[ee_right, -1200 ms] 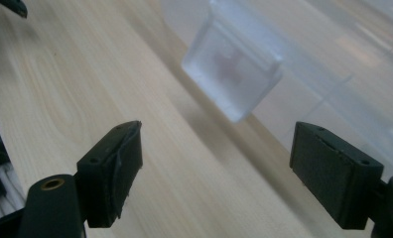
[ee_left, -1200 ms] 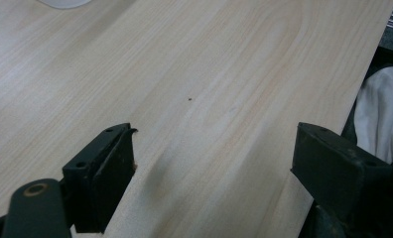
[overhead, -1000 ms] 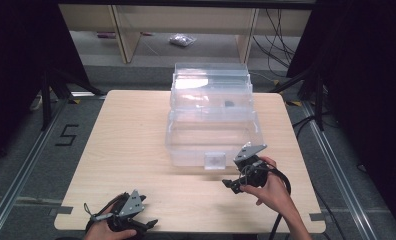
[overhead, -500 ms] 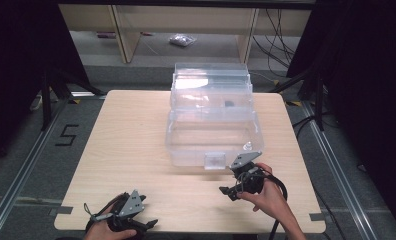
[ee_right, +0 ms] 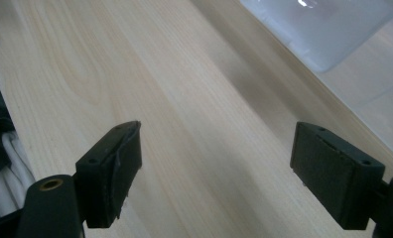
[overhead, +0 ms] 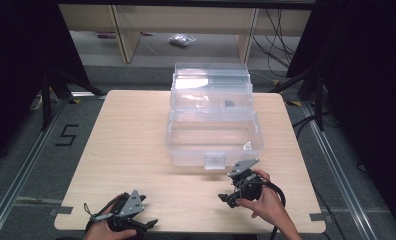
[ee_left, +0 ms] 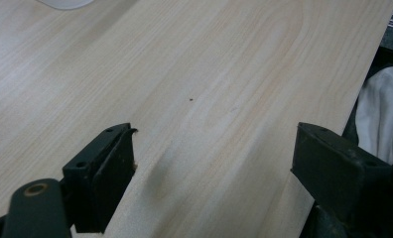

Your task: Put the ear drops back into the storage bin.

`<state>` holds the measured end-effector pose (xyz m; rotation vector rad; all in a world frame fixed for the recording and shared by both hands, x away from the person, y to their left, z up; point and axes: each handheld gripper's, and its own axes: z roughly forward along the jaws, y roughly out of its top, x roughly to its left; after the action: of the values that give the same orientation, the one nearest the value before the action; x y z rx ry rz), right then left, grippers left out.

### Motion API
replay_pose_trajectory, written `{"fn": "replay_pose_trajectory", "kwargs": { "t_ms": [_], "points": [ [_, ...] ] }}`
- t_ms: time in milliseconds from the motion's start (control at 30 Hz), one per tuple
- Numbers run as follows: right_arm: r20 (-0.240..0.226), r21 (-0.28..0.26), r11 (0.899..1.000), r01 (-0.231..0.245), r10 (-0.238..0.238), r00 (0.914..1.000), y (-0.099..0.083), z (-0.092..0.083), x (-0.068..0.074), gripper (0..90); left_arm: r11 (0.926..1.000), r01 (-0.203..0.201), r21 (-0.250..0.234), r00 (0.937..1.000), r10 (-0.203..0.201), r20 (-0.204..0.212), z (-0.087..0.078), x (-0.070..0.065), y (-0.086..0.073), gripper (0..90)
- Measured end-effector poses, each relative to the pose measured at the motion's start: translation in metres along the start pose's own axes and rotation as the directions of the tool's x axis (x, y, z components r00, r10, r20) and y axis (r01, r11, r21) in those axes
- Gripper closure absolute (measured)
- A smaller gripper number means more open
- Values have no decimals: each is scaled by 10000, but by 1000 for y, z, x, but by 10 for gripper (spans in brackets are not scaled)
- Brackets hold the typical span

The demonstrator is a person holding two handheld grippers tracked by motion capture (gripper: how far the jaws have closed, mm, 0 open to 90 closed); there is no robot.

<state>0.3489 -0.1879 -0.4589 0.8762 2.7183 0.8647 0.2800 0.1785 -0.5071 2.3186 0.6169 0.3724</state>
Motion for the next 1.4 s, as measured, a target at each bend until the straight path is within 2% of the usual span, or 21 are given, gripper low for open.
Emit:
{"fn": "replay_pose_trajectory", "kwargs": {
  "t_ms": [33, 67, 133, 233, 300, 367, 400, 467, 500, 567, 600, 633, 667, 767, 833, 967, 1033, 1100, 1200, 1367, 1400],
  "points": [
    [140, -96, 9999, 122, -120, 9998, -1, 2, 0, 210, 10000, 5, 1, 10000, -5, 3, 0, 0, 0, 164],
    [-171, 19, 10000, 5, -5, 9999, -2, 1, 0, 210, 10000, 3, 0, 10000, -3, -1, 0, 0, 0, 164],
    [-33, -37, 9994, -333, 333, 9994, -5, 2, 2, 209, 10000, 7, 2, 10000, -7, 6, 0, 0, 0, 164],
    [-44, -106, 9999, 8, -8, 10000, -9, 5, 1, 209, 9998, 195, 35, 9998, -195, 19, 1, -1, -1, 164],
    [-50, -62, 9995, -294, 293, 9996, -10, 6, 4, 209, 9999, 135, 37, 9999, -135, 7, 0, -1, 0, 164],
    [-206, 128, 9993, -363, 365, 9991, -12, 5, 4, 209, 10000, 2, 12, 10000, -2, -3, 0, 0, 0, 164],
    [-112, -72, 9998, -186, 185, 9998, -13, 7, 3, 209, 10000, 3, 11, 10000, -3, -1, 0, 0, 0, 164],
    [-241, 139, 9991, -394, 397, 9989, -15, 5, 5, 209, 10000, -4, 24, 10000, 4, -38, 0, 0, 0, 164],
    [-72, 218, 9959, -880, 882, 9961, -16, 5, 8, 209, 10000, 1, 22, 10000, -1, -18, 0, 0, 0, 164],
    [-104, 0, 9998, -212, 212, 9997, -19, 7, 5, 209, 10000, -8, 28, 10000, 8, -7, 0, 0, 0, 164],
    [-231, 78, 9992, -387, 389, 9990, -19, 6, 6, 209, 10000, -8, 25, 10000, 8, -1, 0, 0, 0, 164],
    [49, 74, 9976, -695, 694, 9976, -21, 7, 8, 208, 10000, -5, 28, 10000, 5, 2, 0, 0, 0, 164],
    [-288, 166, 9991, -381, 385, 9988, -21, 8, 6, 206, 10000, -11, 33, 10000, 11, 2, 0, 0, 0, 164],
    [-31, 202, 9983, -540, 541, 9985, -25, 9, 9, 203, 9998, 216, 4, 9998, -216, 16, 0, -2, -1, 164],
    [-288, 131, 9996, -258, 262, 9992, -26, 7, 8, 203, 9998, 190, -22, 9998, -190, 5, 1, -2, -1, 164],
    [74, 131, 9981, -605, 605, 9981, -30, 6, 11, 201, 9998, 196, -25, 9998, -196, 2, 1, -2, -1, 164],
    [-73, -83, 9998, -203, 203, 9998, -31, 6, 11, 201, 10000, -22, -2, 10000, 22, -9, 0, -1, 0, 164],
    [-32, -21, 9990, -436, 436, 9990, -32, 5, 13, 197, 10000, 19, -21, 10000, -19, 4, 0, -1, 0, 164],
    [-41, -93, 9998, -169, 168, 9999, -35, 6, 14, 195, 10000, 22, -5, 10000, -22, 70, 1, -1, 0, 164],
    [61, 101, 9978, -649, 649, 9979, -39, 4, 17, 193, 10000, -8, 42, 10000, 8, 25, 1, -1, 0, 164],
    [-16, -35, 9990, -443, 443, 9990, -40, 5, 16, 191, 10000, -18, 55, 10000, 18, 16, 1, -1, 0, 164]
  ]
}}
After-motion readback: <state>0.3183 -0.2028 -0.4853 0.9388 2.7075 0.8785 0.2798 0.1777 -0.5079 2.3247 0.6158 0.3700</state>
